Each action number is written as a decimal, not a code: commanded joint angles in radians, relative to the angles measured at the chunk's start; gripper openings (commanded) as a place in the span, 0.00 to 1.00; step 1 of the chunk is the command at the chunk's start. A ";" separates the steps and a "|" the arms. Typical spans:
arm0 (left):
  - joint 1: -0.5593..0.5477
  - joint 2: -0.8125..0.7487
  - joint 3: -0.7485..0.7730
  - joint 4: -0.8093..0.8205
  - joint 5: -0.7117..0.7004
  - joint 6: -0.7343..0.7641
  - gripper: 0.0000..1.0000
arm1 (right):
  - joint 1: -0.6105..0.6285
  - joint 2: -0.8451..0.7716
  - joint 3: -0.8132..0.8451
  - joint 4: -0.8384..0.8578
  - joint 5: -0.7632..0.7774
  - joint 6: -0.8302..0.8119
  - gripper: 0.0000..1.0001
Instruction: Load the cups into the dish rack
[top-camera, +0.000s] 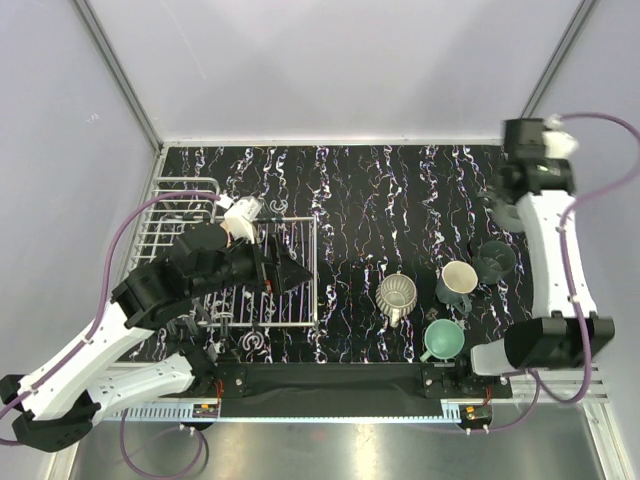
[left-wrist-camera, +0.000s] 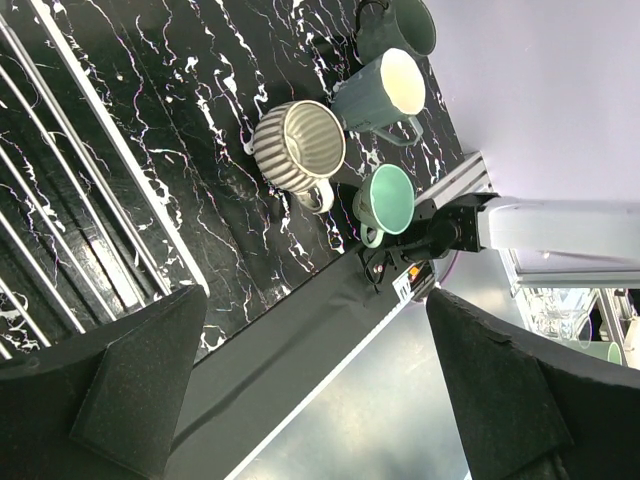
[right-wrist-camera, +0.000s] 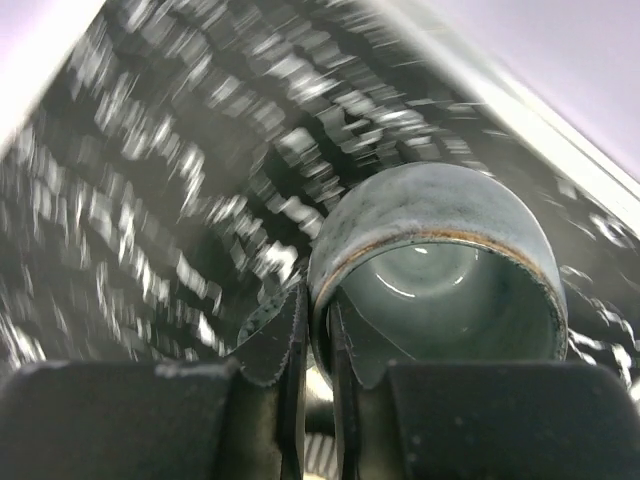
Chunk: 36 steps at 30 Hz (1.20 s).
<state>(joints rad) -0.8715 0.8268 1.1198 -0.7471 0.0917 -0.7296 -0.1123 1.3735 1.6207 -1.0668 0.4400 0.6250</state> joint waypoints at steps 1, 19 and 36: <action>-0.003 -0.011 0.051 0.035 -0.010 0.010 0.99 | 0.213 0.067 0.108 -0.009 0.094 -0.112 0.00; -0.003 -0.068 0.051 -0.015 -0.162 -0.011 0.99 | 0.669 0.467 0.071 0.172 -0.342 -0.666 0.00; -0.003 0.017 0.028 0.060 -0.161 -0.039 0.98 | 0.709 0.386 -0.228 0.441 -0.572 -0.734 0.00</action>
<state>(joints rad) -0.8715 0.8421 1.1381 -0.7540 -0.0425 -0.7551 0.5770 1.8374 1.4078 -0.7208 -0.0929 -0.0948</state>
